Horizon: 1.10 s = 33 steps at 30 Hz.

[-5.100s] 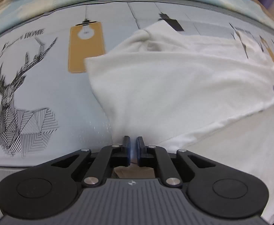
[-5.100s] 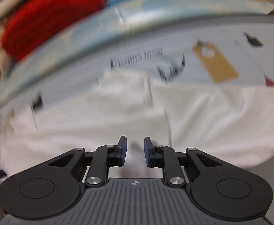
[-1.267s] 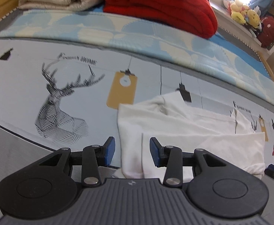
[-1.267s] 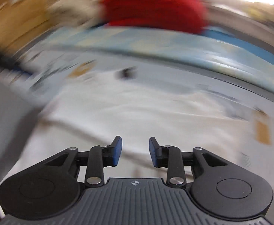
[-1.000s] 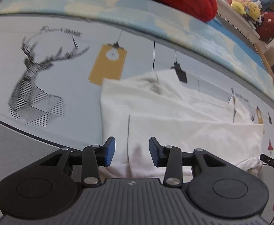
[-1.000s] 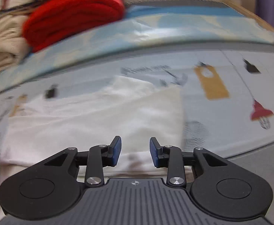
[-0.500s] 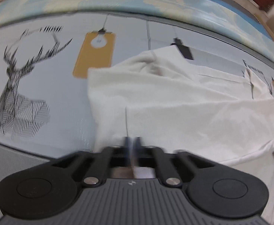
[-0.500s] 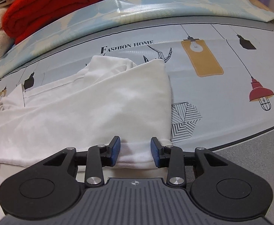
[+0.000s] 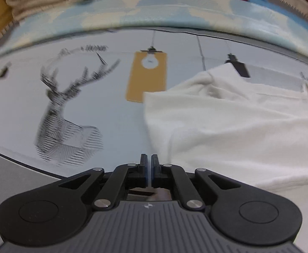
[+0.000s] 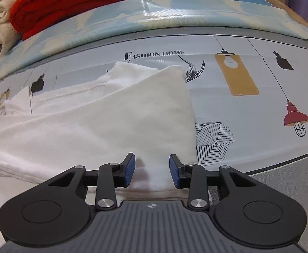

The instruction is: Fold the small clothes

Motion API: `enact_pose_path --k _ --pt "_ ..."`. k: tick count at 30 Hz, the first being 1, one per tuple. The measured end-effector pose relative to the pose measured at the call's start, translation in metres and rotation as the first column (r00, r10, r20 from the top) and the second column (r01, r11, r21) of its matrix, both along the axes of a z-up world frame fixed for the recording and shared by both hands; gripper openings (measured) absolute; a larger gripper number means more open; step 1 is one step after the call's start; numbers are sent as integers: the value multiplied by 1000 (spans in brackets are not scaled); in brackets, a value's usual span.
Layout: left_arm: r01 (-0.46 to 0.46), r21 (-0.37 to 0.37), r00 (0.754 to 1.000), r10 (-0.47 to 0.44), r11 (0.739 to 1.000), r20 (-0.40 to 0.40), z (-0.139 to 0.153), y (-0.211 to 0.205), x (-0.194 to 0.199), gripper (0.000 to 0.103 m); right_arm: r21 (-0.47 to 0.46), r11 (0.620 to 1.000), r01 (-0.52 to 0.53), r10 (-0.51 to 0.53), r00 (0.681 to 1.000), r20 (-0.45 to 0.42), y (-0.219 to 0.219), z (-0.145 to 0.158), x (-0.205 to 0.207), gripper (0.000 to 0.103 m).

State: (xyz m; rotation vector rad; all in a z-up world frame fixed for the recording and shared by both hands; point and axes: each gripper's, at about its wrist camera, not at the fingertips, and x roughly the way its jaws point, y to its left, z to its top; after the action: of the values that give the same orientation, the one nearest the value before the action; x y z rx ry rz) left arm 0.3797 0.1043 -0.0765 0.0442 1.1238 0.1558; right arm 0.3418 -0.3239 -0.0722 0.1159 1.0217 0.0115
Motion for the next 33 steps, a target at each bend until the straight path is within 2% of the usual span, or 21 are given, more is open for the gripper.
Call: enact_pose_path --k 2,5,7,8,10,12,16,17,19,20,22,24,29,31,33 --pt "4 -20 1000 -4 1000 31 8 1 -1 6 -13 1000 0 0 1000 -15 1 -2 1 38" --pt "38 -127 998 -31 991 62 16 0 -4 6 -29 1000 -5 4 1000 -28 2 -5 2 38" --pt "79 -200 997 -75 977 27 9 -3 -4 8 -38 999 -6 5 1000 -31 3 -6 2 38" --pt "96 -206 995 -102 974 -18 -1 -6 -3 10 -42 999 -5 3 999 -34 4 -6 3 38" --pt "133 -137 982 -149 982 -116 -23 -14 -5 12 -51 999 -5 2 999 -43 5 -8 3 38" --pt "160 -109 980 -172 981 -105 -21 -18 -6 12 -60 998 -8 5 999 -49 6 -9 3 38" --pt "142 -164 989 -147 976 -23 -1 -13 -6 15 -55 998 -5 3 999 -40 7 -7 4 37" --pt "137 -161 989 -144 977 -32 -4 -14 -5 17 -47 999 -4 3 999 -34 6 -6 4 37" --pt "126 -112 984 -139 986 -111 -21 -13 -3 18 -48 999 -3 1 999 -40 5 -7 4 38" --pt "138 -104 982 -150 985 -114 -24 -15 -6 18 -57 998 -8 5 999 -50 6 -9 4 38" --pt "137 -105 984 -147 985 -101 -17 -15 -4 18 -72 997 -20 16 998 -59 8 -11 3 38" --pt "134 -129 990 -140 983 -37 0 -14 -8 19 -63 998 -9 5 999 -51 7 -8 3 37" --pt "142 -139 986 -129 980 103 37 -19 -25 22 -10 999 33 -33 998 49 3 17 -9 37" --pt "165 -127 980 -148 978 130 44 -23 -31 22 -45 998 31 -24 990 142 6 35 -23 37" --pt "206 -113 970 -187 972 157 54 -28 -49 22 -107 994 2 25 968 249 9 56 -42 37"
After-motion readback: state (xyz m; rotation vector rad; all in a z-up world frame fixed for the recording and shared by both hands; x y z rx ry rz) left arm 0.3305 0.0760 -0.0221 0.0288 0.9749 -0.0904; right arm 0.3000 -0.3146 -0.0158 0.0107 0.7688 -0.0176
